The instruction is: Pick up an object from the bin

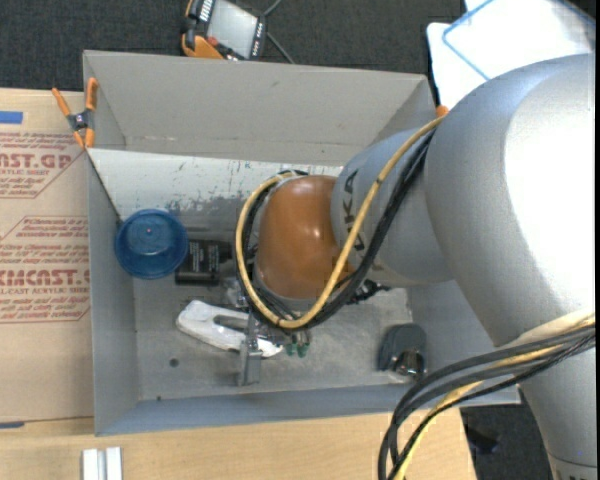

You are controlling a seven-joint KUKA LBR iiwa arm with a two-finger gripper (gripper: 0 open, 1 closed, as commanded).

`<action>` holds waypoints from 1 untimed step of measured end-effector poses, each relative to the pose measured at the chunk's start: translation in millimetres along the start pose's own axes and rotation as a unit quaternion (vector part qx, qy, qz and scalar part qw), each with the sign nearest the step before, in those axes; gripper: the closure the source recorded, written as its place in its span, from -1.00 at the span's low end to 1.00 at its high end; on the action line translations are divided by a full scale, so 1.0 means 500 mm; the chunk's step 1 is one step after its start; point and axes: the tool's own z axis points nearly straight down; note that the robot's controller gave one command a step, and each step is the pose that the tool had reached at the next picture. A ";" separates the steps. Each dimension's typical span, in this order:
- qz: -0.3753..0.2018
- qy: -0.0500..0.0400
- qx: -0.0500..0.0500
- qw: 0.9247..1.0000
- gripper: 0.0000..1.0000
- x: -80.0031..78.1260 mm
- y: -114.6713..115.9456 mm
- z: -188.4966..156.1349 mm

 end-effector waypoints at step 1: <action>0.007 -0.009 -0.002 1.000 -1.00 -0.048 -0.004 -0.014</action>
Offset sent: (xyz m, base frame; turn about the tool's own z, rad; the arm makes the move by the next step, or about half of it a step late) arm 0.0044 0.0001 0.0016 0.0024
